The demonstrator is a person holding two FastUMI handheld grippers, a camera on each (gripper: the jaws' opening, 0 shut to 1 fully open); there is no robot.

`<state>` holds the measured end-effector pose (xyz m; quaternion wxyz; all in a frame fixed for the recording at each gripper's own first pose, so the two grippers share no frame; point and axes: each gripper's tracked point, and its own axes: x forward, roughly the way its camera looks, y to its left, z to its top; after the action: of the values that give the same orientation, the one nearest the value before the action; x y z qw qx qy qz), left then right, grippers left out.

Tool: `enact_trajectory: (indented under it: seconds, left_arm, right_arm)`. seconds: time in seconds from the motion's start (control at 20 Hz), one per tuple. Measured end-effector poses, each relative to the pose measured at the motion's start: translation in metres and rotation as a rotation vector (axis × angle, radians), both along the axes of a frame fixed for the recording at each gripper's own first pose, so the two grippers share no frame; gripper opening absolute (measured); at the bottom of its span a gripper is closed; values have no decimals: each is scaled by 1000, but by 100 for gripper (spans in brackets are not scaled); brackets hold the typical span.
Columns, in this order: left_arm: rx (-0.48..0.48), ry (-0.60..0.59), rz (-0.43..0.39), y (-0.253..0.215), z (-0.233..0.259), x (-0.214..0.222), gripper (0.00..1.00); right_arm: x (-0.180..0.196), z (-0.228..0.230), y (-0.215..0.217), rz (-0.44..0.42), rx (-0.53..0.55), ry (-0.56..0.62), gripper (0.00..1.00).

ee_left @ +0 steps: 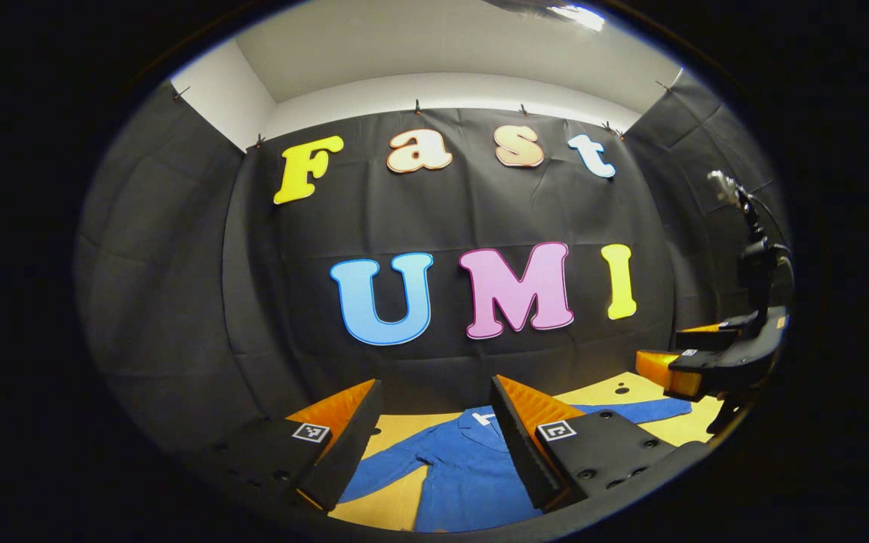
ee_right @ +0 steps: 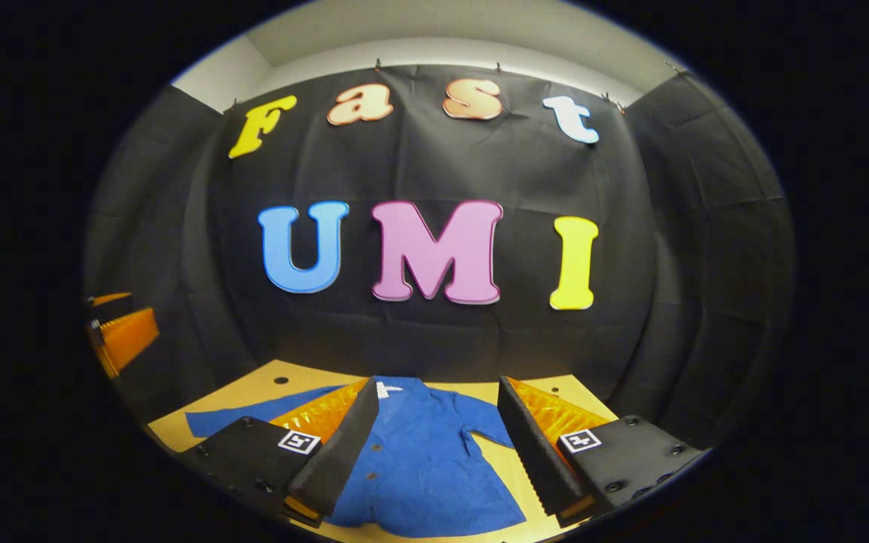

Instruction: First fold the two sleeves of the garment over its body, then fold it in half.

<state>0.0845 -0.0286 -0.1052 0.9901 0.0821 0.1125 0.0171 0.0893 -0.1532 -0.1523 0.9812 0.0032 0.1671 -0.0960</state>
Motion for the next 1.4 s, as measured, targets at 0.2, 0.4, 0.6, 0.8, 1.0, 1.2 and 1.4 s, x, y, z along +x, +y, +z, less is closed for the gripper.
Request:
enact_trajectory:
  seconds: [0.2, 0.4, 0.6, 0.8, 1.0, 1.2, 1.4]
  left_arm:
    - [9, 30, 16, -21, -12, 25, 82]
    - [19, 66, 15, -48, -28, 51, 82]
    - [42, 118, -11, -84, -50, 72, 82]
    - [31, 193, -57, -130, -80, 91, 82]
    - [45, 276, -106, -175, -112, 104, 84]
    - [64, 324, -143, -210, -129, 112, 84]
    - [74, 342, -166, -231, -132, 119, 84]
  right_arm:
    - [14, -55, -75, -98, 19, 130, 99]
    - [11, -112, -164, -252, 62, 242, 99]
    - [-4, -155, -251, -372, 0, 339, 100]
    - [-26, -212, -318, -483, 19, 473, 100]
    - [-62, -282, -351, -564, 158, 701, 100]
    - [-81, -318, -353, -614, 352, 789, 100]
    - [-78, -332, -362, -622, 341, 816, 96]
